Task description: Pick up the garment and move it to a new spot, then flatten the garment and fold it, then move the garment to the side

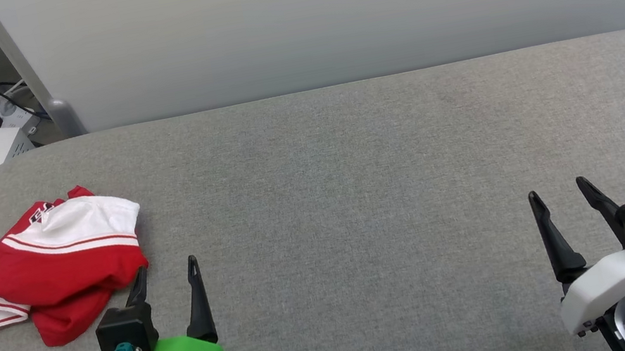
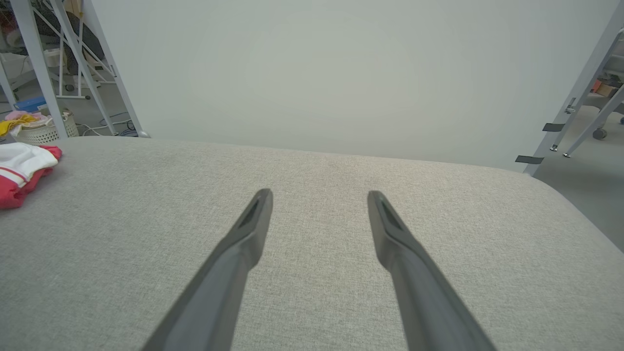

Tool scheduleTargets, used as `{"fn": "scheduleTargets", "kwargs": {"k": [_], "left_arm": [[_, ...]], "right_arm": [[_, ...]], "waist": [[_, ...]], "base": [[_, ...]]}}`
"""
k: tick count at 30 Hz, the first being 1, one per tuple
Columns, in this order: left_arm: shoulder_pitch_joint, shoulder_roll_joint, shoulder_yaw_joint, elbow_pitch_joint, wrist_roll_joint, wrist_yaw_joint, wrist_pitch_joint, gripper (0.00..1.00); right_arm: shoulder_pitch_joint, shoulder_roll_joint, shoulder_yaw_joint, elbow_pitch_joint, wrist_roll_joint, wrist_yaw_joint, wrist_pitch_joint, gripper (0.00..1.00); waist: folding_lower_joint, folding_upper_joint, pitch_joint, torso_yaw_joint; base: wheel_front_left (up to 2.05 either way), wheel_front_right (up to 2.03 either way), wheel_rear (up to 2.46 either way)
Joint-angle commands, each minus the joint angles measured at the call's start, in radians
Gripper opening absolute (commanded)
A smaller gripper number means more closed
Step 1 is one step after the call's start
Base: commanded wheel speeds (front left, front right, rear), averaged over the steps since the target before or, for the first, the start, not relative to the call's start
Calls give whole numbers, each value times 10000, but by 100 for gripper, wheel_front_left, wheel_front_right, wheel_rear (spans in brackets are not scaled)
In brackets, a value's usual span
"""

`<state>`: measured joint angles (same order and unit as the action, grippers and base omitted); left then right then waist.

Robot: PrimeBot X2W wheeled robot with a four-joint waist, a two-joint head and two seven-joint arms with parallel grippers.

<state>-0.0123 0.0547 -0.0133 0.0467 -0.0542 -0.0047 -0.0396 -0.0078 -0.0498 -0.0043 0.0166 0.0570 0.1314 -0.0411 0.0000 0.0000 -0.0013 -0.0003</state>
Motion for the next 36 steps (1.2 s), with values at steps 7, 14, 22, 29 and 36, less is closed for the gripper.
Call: {"fn": "scheduleTargets", "kwargs": {"k": [7,14,22,29,36], "left_arm": [[56,-11,-30,84,-246,-69,-228,100],[87,-13,-51,62,-385,-94,-375,100],[143,-16,-103,105,-557,-119,-539,100],[177,-19,-209,446,-728,-136,-686,100],[156,-21,-280,649,-884,-146,-829,100]], "right_arm": [[134,-3,-3,22,341,-2,-240,100],[163,-3,14,-46,526,-2,-385,100],[230,-3,20,-110,731,-3,-547,100],[296,-3,48,170,807,-3,-692,100],[284,-3,33,218,969,-3,-833,100]], "waist": [[0,0,-23,9],[0,0,-33,16],[0,0,-48,28],[0,0,-73,39],[0,0,-80,47]], "base": [[0,0,0],[0,0,0],[0,0,0],[0,0,0],[0,0,0]]}}
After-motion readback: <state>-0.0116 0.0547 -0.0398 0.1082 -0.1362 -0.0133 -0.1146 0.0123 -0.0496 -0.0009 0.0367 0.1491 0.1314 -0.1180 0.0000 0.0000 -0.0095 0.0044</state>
